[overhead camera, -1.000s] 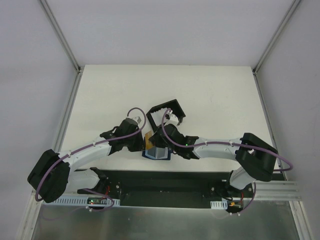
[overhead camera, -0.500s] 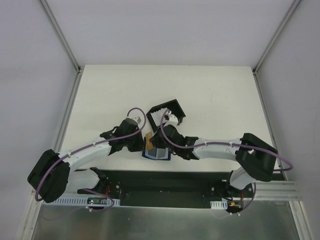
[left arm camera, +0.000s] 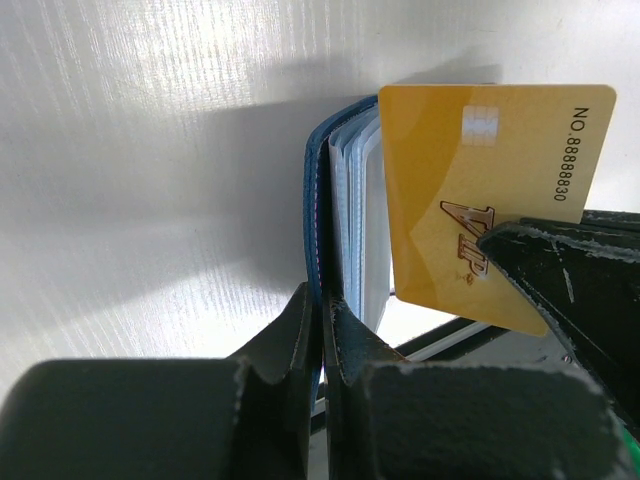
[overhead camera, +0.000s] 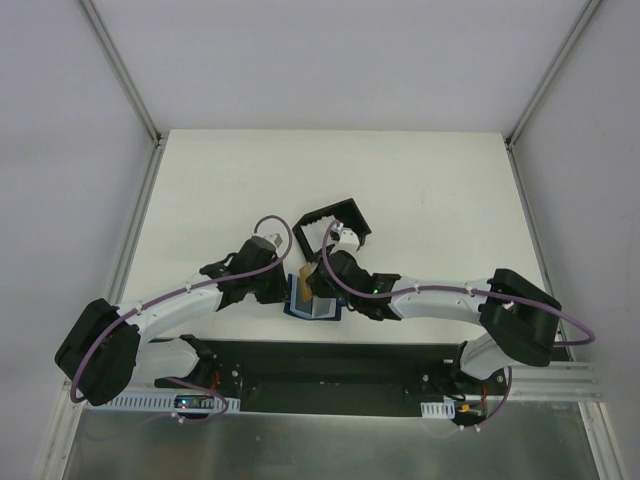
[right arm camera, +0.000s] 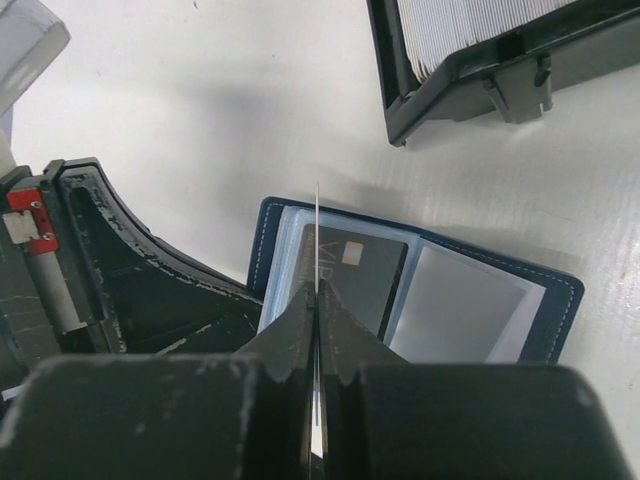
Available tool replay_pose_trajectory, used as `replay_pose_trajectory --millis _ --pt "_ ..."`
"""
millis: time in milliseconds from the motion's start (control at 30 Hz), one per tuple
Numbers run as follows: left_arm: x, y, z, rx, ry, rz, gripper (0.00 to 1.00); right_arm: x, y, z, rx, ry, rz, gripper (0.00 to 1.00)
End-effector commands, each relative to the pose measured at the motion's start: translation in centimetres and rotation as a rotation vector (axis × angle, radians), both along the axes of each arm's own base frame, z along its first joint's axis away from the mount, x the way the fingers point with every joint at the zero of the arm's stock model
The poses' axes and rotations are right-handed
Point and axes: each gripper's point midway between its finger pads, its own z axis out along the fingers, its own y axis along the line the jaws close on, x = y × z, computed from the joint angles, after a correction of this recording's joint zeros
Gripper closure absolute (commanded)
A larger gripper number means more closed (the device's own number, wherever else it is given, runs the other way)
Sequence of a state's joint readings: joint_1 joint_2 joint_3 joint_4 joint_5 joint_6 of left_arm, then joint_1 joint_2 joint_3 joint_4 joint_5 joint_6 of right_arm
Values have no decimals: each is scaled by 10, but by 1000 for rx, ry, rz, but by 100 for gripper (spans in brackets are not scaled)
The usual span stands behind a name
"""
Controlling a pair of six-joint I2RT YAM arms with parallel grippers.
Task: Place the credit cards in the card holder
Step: Insert the credit card into the card holder.
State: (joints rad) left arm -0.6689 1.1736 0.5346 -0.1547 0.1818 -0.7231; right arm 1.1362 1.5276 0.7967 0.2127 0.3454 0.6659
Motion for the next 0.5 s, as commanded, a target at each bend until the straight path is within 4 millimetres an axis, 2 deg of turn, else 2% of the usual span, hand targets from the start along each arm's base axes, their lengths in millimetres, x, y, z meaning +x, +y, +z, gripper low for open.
replay_pose_trajectory --millis 0,167,267,400,467 --pt "-2 -1 0 -7 -4 5 100 2 1 16 6 -36 2 100" --pt "-1 -2 1 -11 -5 0 100 3 20 32 49 -54 50 100" --pt "-1 -2 2 -12 -10 0 100 -1 27 35 67 -34 83 99" --pt "0 -2 4 -13 -23 -2 100 -10 20 26 60 52 84 100" --pt "0 -2 5 -13 -30 -5 100 -13 14 29 55 69 78 100"
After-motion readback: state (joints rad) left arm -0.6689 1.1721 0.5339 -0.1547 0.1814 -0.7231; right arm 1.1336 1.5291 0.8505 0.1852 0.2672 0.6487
